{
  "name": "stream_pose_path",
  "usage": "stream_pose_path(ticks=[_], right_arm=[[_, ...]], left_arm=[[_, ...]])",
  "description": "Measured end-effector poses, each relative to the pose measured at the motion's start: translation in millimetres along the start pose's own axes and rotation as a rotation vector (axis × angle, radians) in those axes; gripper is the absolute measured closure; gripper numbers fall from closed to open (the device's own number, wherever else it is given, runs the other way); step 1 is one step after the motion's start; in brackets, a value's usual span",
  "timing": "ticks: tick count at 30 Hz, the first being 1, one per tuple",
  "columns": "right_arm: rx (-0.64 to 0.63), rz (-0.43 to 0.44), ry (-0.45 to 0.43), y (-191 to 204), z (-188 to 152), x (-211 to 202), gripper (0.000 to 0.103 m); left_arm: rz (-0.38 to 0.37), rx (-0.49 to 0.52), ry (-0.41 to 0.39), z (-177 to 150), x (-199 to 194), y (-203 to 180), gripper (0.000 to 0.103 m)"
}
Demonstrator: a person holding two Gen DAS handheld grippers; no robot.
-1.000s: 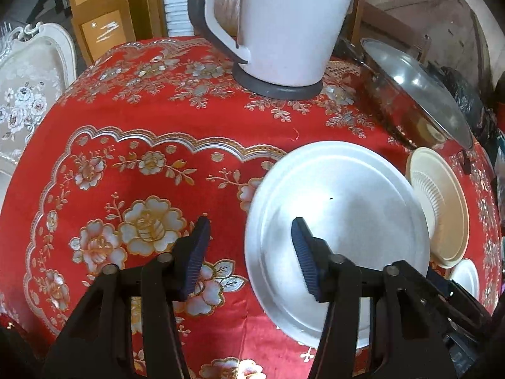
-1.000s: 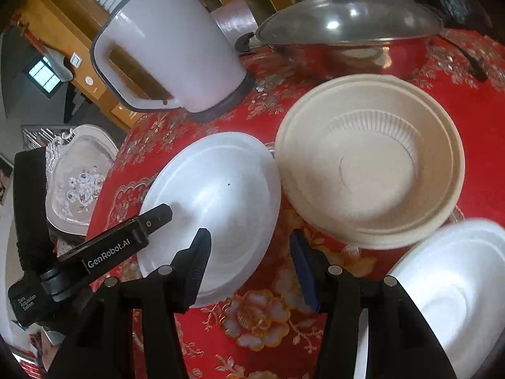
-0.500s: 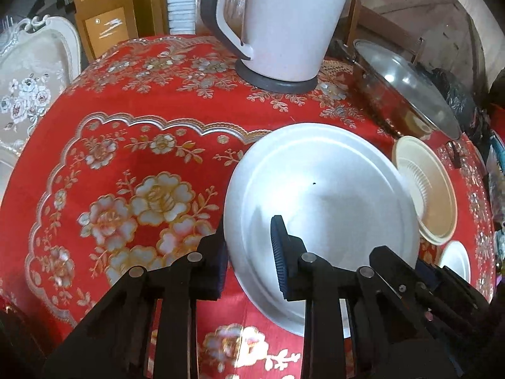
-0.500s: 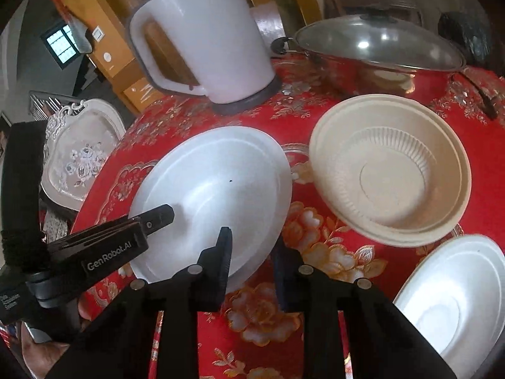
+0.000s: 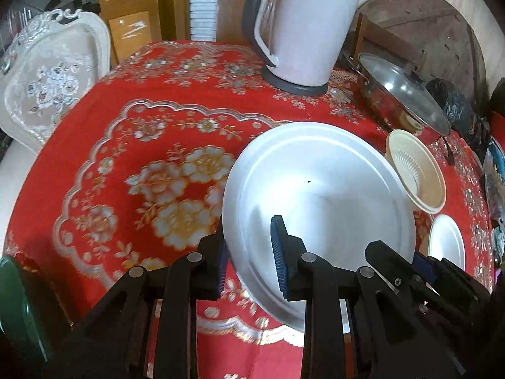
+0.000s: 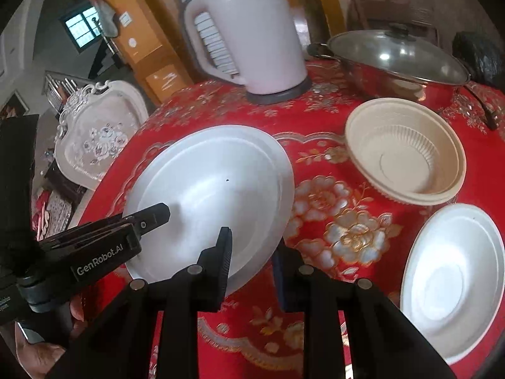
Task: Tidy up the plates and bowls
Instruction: 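Carry the large white plate with the left gripper over the green bowl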
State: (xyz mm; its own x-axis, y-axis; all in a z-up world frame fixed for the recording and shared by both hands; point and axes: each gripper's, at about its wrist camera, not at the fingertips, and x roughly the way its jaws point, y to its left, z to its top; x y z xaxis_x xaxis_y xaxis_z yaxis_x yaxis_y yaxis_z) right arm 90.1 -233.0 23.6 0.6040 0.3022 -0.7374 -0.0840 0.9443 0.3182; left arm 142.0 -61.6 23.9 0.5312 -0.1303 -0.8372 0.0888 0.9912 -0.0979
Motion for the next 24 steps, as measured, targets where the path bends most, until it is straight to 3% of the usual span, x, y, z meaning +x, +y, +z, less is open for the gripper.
stream_pose_path(ticks=[24], right_arm=[[-0.252, 0.085, -0.036, 121, -30, -23, 0.076]], left_arm=[[0.1, -0.155, -0.172, -68, -115, 102, 0.078]])
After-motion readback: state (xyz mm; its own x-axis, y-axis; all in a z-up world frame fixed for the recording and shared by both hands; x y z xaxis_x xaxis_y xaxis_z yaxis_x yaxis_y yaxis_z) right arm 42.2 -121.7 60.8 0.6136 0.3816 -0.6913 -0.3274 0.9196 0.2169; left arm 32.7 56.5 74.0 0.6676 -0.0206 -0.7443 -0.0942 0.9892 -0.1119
